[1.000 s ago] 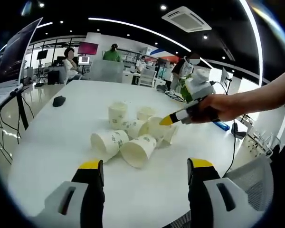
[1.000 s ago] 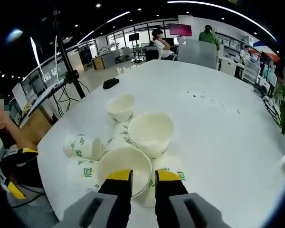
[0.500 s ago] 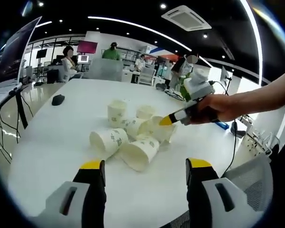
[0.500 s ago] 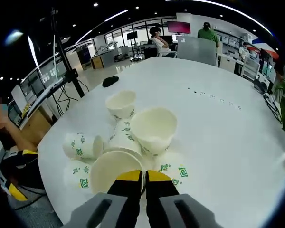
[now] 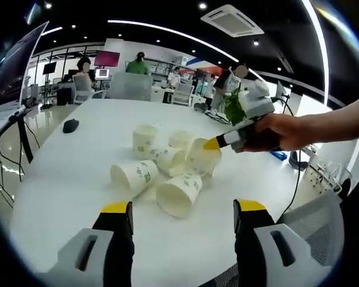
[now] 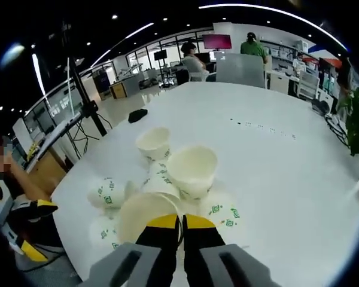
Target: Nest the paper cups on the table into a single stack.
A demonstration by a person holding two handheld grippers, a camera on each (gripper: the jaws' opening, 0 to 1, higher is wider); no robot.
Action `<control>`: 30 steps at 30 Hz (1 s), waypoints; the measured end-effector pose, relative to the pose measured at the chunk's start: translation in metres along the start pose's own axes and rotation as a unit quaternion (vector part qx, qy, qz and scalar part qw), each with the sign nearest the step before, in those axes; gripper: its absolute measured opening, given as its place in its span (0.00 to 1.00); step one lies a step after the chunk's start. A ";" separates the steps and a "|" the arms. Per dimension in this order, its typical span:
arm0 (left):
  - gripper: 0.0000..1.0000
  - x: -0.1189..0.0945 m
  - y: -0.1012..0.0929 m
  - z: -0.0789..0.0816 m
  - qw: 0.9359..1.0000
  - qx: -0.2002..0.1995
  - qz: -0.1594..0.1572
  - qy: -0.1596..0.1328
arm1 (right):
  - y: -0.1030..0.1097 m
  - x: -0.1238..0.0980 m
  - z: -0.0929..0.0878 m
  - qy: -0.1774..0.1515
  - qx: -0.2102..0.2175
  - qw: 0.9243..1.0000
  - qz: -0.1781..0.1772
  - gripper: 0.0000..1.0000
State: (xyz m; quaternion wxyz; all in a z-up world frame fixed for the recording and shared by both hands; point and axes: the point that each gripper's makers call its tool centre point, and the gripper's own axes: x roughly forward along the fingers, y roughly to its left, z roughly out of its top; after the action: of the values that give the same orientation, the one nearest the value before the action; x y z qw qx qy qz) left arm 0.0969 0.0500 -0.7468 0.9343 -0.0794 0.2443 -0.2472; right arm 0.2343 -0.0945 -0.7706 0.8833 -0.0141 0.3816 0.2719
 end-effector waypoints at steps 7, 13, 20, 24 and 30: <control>0.67 0.000 -0.001 -0.001 1.000 0.002 -0.003 0.001 | -0.005 -0.022 0.014 -0.037 0.028 0.999 -0.011 0.00; 0.67 0.000 -0.004 -0.001 1.000 0.005 -0.005 0.002 | -0.010 -0.040 0.018 -0.055 0.036 0.998 -0.018 0.00; 0.66 0.001 -0.004 -0.002 1.000 0.006 -0.007 0.005 | -0.012 -0.057 0.011 -0.065 0.046 0.997 -0.025 0.00; 0.66 0.000 -0.004 -0.002 1.000 0.004 -0.006 0.006 | -0.020 -0.061 0.005 -0.068 0.065 0.995 -0.029 0.00; 0.65 0.001 -0.006 -0.003 1.000 0.006 -0.009 0.009 | -0.019 -0.079 0.008 -0.096 0.083 0.992 -0.018 0.00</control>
State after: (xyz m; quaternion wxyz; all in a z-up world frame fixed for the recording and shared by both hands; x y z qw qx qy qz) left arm 0.0934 0.0442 -0.7478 0.9304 -0.0741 0.2503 -0.2572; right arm 0.2045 -0.1457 -0.7143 0.9189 0.0790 0.3157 0.2230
